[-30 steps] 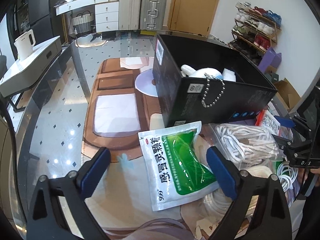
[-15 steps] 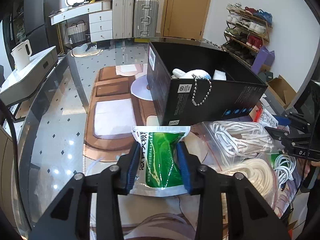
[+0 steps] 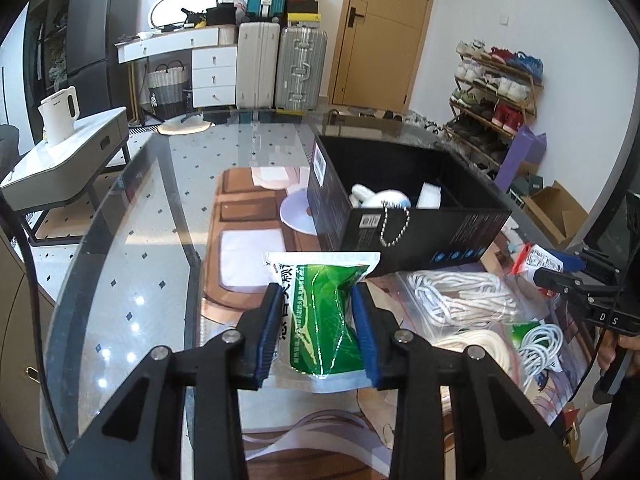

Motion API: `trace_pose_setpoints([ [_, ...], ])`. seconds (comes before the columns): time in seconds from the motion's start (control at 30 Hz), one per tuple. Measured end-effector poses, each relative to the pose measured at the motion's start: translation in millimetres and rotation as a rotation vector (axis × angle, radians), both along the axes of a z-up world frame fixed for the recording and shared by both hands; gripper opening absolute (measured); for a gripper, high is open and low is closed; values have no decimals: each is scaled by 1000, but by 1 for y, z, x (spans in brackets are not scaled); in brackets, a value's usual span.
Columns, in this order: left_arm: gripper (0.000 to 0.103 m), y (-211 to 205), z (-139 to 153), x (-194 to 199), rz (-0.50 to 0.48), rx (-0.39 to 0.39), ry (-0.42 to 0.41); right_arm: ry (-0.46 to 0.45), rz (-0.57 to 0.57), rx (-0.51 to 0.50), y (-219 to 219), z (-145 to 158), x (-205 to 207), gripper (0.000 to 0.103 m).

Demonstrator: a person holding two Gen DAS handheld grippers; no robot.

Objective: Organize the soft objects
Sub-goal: 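Carry the sachet and packet over the black box with both grippers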

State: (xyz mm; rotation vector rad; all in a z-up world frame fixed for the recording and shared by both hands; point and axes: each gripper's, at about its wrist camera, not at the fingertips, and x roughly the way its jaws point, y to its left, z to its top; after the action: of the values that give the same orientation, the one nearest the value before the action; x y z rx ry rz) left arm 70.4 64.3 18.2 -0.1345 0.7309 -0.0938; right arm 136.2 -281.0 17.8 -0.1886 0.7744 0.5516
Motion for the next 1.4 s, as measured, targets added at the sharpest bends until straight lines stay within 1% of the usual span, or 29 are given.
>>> trace_pose_setpoints([
  [0.13, 34, 2, 12, -5, 12, -10, -37, -20, 0, 26, -2, 9, -7, 47],
  [0.27, 34, 1, 22, -9, 14, -11, -74, -53, 10, 65, -2, 25, -15, 47],
  [0.5, 34, -3, 39, -11, -7, -25, -122, -89, 37, 133, 4, 51, -23, 47],
  [0.83, 34, -19, 60, -8, -53, -25, -178, -134, 69, 158, 23, 75, -21, 47],
  [1.1, 34, -29, 68, 8, -80, -30, -189, -150, 73, 168, 35, 84, -11, 47],
  [1.4, 34, -37, 68, 34, -101, -24, -181, -136, 67, 160, 48, 80, 9, 47],
])
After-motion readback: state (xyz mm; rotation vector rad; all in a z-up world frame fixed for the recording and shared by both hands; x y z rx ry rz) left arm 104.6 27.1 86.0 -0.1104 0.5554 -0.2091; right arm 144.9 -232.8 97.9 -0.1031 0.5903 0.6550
